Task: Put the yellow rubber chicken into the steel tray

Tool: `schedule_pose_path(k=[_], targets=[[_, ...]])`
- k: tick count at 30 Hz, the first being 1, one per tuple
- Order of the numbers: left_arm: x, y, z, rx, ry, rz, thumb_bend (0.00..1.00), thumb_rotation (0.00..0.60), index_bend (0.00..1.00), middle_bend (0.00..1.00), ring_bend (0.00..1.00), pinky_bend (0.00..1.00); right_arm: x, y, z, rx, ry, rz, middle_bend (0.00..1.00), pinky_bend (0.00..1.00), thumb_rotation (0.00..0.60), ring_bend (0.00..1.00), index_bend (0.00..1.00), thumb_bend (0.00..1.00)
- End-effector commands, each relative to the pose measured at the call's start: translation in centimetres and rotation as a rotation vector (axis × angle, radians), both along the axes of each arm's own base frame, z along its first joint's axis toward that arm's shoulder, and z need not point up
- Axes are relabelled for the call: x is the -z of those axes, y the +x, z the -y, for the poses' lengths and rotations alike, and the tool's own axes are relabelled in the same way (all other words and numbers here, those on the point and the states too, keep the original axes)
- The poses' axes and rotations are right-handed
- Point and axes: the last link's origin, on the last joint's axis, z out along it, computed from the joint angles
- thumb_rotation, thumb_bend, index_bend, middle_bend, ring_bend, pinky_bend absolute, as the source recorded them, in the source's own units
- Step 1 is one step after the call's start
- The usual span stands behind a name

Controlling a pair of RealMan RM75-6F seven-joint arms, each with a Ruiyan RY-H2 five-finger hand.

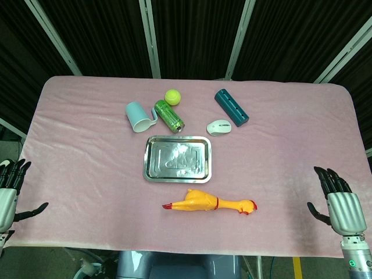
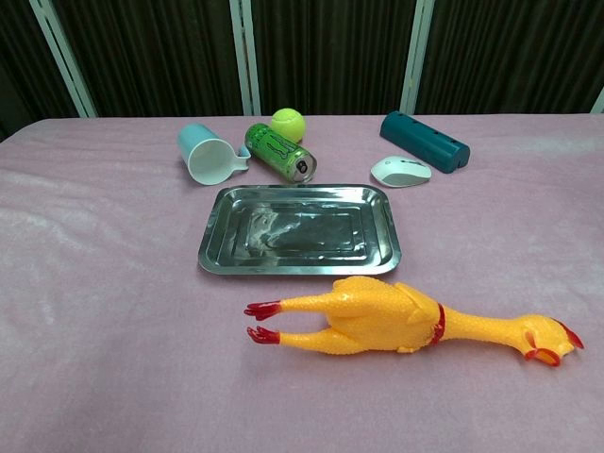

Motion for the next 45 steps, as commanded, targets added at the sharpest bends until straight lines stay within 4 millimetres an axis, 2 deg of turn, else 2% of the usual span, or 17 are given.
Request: schedule_pose_path(k=[1,17,28,38,45], targets=[[0.1,-0.1,-0.2,-0.008,-0.008,-0.004,0.00,0.600,0.05,0.03,0.00,0.00,0.0,0.0,0.0,0.001,0.001,-0.001,0.12,0.20,0.600,0.10,0.00,0.30],[-0.3,0.4,0.1,0.022,-0.004,0.013,0.00,0.600,0.05,0.03,0.00,0.00,0.2,0.8,0.2,-0.037,0.036,0.044,0.12,0.21,0.600,0.11,0.00,0.30],[-0.5,0.9,-0.3,0.060,0.003,0.025,0.00,0.600,0.05,0.02,0.00,0.00,0.9,1.9,1.0,-0.087,0.111,0.076,0.12,0.21,0.600,0.11,0.00,0.30],[-0.8,1.6,-0.8,0.093,0.006,0.029,0.00,0.600,0.05,0.02,0.00,0.00,3.8,4.1,2.3,-0.183,0.293,0.068,0.12,0.22,0.600,0.13,0.00,0.30],[-0.8,1.9,-1.3,0.104,0.003,0.026,0.00,0.600,0.05,0.02,0.00,0.00,6.6,4.5,3.2,-0.185,0.433,0.048,0.12,0.23,0.600,0.13,0.02,0.30]])
